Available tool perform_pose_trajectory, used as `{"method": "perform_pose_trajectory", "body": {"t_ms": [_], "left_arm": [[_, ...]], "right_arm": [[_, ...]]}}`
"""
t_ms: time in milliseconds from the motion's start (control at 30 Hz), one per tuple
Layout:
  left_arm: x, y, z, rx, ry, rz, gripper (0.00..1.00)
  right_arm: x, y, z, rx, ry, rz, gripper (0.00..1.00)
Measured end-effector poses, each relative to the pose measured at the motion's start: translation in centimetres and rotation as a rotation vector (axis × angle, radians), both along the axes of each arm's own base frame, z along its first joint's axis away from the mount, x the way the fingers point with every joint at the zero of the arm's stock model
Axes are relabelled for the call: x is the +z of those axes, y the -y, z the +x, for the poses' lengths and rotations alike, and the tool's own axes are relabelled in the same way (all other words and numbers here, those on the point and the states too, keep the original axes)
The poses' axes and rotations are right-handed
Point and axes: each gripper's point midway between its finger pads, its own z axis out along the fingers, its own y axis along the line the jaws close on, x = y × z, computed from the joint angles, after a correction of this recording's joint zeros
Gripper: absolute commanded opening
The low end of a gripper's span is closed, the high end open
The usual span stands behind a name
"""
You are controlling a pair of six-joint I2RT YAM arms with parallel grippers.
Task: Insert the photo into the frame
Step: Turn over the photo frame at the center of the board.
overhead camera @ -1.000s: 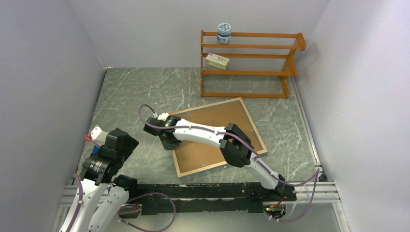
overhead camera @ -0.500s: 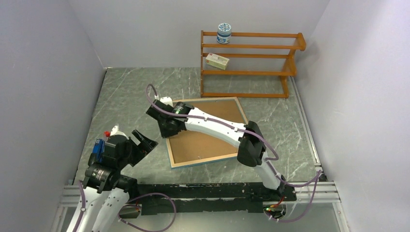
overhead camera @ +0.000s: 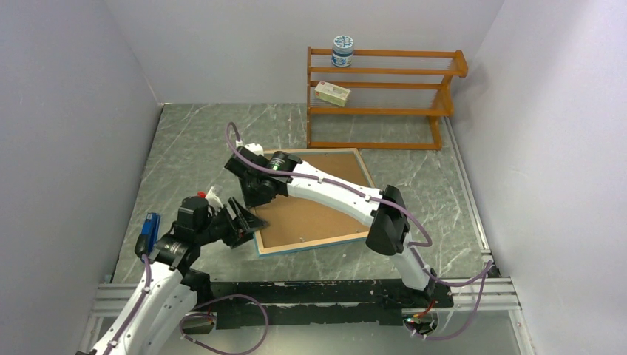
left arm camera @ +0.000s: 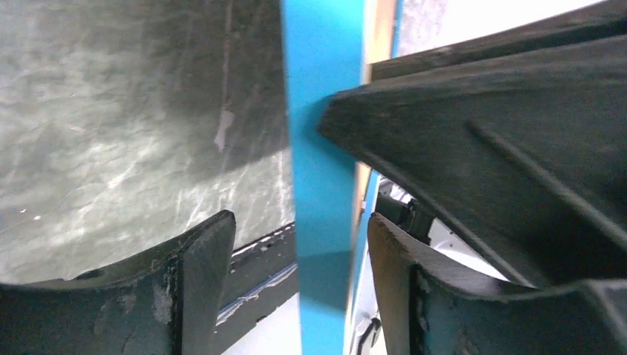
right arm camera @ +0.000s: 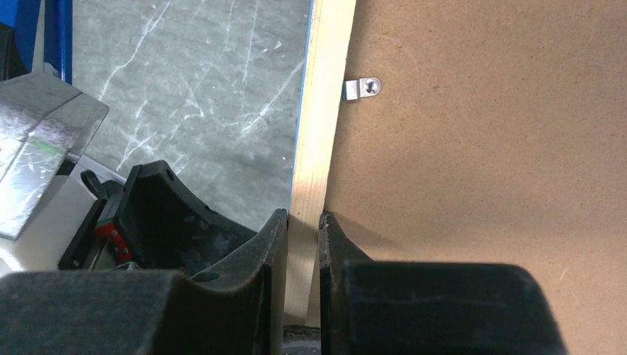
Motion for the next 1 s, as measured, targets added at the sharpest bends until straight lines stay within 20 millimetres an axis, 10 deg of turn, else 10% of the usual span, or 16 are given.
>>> {"method": "perform_pose_trajectory", "body": {"t_ms": [233,400,567,800,1000], "left_arm": [[1.4,1.3,0.6,-0.024,0.005,-0.090,0.22],[1.7,1.3,0.6,-0.010,0.003,-0.108,0.03],[1.1,1.0,0.4,-0.004,-0.028,-0.076,0.03],[4.3,0.7,1.1,-0.019,-0.017,-0.016,0.03],[8.4,0.2,1.8,-0.022,-0.007,0.053,0.03]], "right_arm": [[0.2,0.0,-0.1,0.003,-0.001,0.005,0.16],[0.9,0.1,0.0,0.007,0.015,0.030,0.59],[5.6,2.0,-0.4,0.022,0.094,0.138,0.76],[14.6,9.7,1.8,-0.007,0.305,0.399,0.88],[13.9,15.4,1.1,0.085,0.500,0.378,0.94]]}}
